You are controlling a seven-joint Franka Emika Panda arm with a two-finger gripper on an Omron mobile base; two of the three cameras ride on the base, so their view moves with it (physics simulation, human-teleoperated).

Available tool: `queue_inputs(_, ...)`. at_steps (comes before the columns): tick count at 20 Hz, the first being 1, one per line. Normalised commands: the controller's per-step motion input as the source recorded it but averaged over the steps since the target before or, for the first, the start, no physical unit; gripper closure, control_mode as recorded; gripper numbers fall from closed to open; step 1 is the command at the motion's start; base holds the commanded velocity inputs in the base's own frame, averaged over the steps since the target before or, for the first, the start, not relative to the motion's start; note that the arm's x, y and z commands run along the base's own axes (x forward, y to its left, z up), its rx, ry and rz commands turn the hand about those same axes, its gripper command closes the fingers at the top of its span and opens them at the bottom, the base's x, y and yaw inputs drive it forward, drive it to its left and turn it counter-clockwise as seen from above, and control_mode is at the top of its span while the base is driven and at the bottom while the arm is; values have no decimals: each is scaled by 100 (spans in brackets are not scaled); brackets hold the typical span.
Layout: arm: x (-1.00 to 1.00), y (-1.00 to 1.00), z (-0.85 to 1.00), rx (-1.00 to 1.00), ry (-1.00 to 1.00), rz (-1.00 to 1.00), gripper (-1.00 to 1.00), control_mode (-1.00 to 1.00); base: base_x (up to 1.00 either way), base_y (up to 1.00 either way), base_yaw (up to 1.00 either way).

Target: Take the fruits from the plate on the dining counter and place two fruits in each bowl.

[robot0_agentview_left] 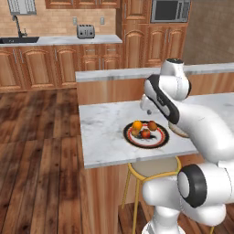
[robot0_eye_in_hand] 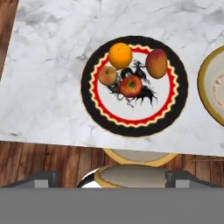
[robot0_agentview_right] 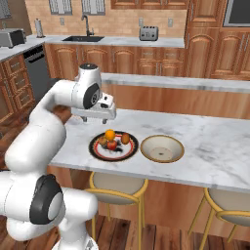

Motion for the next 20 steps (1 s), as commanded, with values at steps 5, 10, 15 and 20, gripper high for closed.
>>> queue_inputs(5, 86, -45, -98, 7, 13, 0, -100, -100, 0, 0, 0)
queue_inputs(10, 53, -18, -89, 0, 12, 0, -100, -100, 0, 0, 0)
queue_inputs(15, 23, -1, -52, 0, 6, 0, -100, -100, 0, 0, 0)
queue_inputs(20, 12, 3, -53, 0, 2, 0, -100, -100, 0, 0, 0)
